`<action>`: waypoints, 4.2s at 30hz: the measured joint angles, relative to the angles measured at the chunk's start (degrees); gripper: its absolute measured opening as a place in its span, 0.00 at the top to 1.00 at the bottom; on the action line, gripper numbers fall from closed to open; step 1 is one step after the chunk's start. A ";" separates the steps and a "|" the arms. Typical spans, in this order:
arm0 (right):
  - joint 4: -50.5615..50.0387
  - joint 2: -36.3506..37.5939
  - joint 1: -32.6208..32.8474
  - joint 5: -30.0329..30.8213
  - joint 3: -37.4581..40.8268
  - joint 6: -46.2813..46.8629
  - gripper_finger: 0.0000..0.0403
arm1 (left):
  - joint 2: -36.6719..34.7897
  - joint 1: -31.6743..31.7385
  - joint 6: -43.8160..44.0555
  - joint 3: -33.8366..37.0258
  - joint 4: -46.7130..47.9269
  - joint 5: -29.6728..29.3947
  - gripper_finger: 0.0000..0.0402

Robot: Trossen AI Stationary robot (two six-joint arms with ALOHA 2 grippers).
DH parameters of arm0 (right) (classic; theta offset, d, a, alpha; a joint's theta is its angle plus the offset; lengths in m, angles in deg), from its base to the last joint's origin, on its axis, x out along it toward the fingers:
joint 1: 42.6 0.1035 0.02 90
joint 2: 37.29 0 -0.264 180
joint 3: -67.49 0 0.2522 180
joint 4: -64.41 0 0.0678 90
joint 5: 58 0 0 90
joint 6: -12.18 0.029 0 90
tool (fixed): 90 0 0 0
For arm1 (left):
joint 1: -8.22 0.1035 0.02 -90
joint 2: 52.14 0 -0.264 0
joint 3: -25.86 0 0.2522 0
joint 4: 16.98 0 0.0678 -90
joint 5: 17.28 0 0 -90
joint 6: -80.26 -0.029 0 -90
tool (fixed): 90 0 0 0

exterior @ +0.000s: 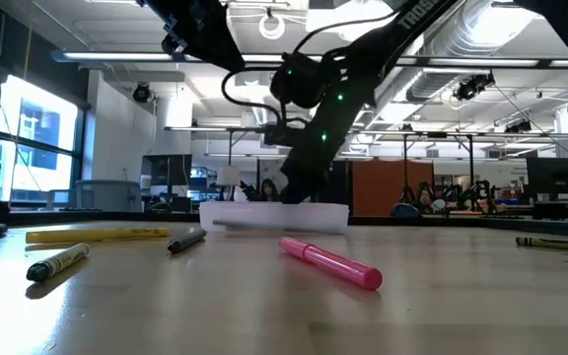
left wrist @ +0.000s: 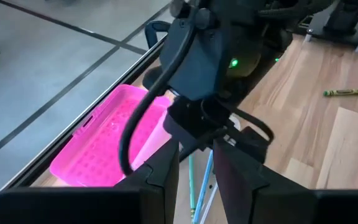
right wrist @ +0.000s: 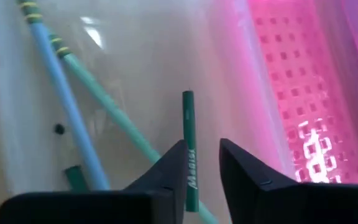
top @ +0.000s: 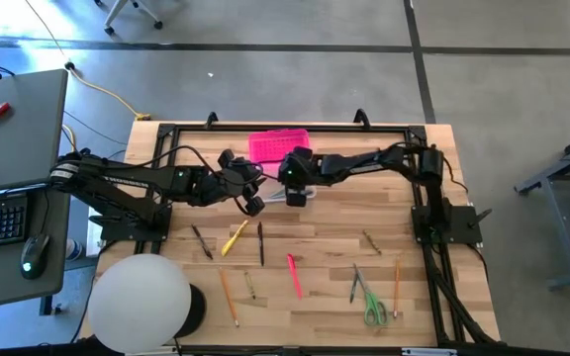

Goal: Pick & place school supplies into a supply box
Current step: Put the dark green crayon into the pink supply box, then put the light green crayon into the pink supply box, then put the yellow pen into the pink supply box

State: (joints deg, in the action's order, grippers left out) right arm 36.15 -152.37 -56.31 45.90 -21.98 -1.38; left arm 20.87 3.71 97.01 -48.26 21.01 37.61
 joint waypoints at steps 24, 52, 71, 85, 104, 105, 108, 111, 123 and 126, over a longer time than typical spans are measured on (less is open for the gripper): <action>-48.57 29.08 31.00 -12.06 17.64 66.18 0.72 | 0.00 0.00 0.00 -0.02 0.10 -0.11 0.67; -28.39 29.29 32.76 -10.13 35.97 68.54 0.98 | 0.00 0.00 0.02 -0.02 -0.74 -0.23 0.67; -13.40 15.69 8.62 3.93 0.33 8.93 0.99 | 0.00 0.00 -0.63 -0.02 -4.15 -0.39 0.67; -12.92 2.47 -0.87 -0.72 -6.08 0.56 0.95 | 0.85 -0.02 9.88 0.02 12.72 3.25 0.67; -12.72 2.16 -4.24 -5.89 -5.94 1.53 0.85 | 9.77 -6.42 31.57 0.21 19.70 8.38 0.67; -12.72 2.16 -4.24 -5.89 -5.94 1.53 0.85 | 10.25 -7.85 33.99 0.11 19.61 7.23 0.67; -12.63 2.16 -4.26 -5.85 -5.92 1.53 0.85 | 10.72 -12.10 39.33 0.26 19.88 4.52 0.67; -12.68 2.16 -4.24 -5.97 -5.94 1.56 0.85 | 12.28 -15.02 43.84 -0.01 19.04 2.49 0.67; -14.53 2.16 -4.13 -11.32 -5.90 3.76 0.84 | 23.09 -18.00 54.49 0.24 26.69 1.31 0.67; -15.20 2.16 -4.13 -11.34 -5.88 4.57 0.84 | 23.86 -18.01 54.66 1.55 25.80 1.62 0.67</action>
State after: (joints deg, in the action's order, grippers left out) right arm 20.94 -150.21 -60.45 34.56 -27.86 3.19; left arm 44.73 -14.30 151.67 -46.72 46.81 39.22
